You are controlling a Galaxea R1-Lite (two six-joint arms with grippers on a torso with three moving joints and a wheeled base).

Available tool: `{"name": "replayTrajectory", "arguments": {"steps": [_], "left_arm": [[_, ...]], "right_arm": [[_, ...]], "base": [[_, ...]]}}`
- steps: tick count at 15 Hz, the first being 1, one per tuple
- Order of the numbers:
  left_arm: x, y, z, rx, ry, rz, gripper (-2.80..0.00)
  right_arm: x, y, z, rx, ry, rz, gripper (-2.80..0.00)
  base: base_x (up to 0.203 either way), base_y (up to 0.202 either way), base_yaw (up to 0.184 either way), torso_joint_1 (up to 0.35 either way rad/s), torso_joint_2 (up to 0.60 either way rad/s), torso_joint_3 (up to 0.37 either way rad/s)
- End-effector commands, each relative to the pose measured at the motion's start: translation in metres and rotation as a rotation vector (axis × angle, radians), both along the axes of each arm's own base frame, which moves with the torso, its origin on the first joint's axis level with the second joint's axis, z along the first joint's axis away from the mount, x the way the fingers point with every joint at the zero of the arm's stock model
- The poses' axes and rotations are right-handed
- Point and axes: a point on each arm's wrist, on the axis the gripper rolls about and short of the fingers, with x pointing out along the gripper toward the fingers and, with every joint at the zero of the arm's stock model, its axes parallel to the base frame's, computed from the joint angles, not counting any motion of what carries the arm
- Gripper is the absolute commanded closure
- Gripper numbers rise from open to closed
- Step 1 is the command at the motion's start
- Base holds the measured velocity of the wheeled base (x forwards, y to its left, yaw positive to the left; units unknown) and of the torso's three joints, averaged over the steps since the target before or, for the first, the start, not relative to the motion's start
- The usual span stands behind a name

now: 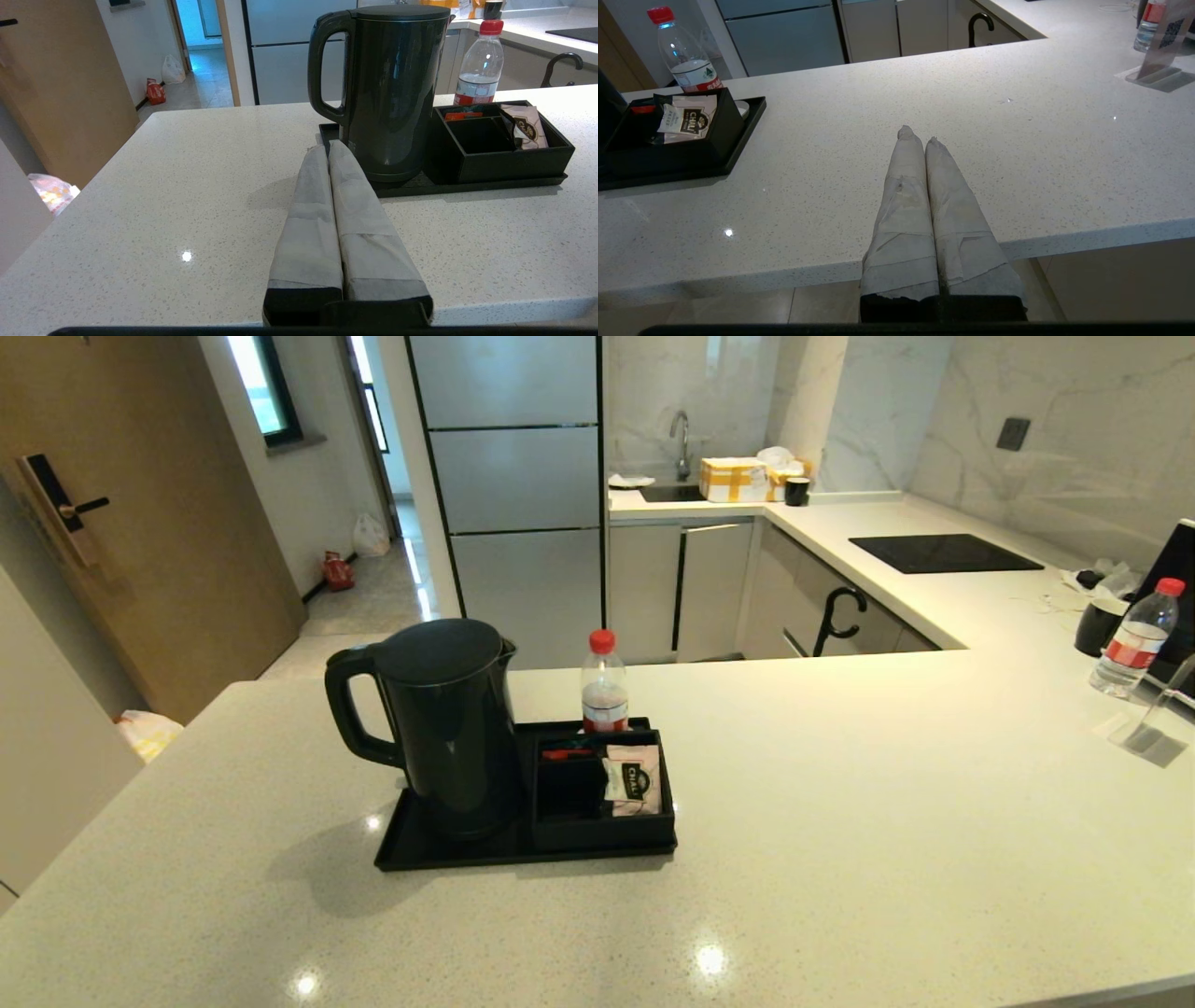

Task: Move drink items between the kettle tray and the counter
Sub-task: Pick up the kettle

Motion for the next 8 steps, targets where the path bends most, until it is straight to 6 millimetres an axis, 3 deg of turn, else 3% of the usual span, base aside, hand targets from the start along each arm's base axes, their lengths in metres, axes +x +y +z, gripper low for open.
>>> {"name": "replayTrajectory", "arguments": {"steps": [1,8], "left_arm": [[0.0035,0.0000,-0.0108,-0.001,0.037,0.000,0.00],[0.0035,-0.0002,-0.0108,0.034,0.037,-0.003,0.00]], "right_arm": [[0.0024,0.0000,-0.0084,0.000,0.029,0.000,0.00],[0.0024,0.0000,-0.0084,0.000,0.029,0.000,0.00]], "base": [[0.000,0.000,0.000,0.000,0.00,0.000],[0.000,0.000,0.000,0.000,0.00,0.000]]}}
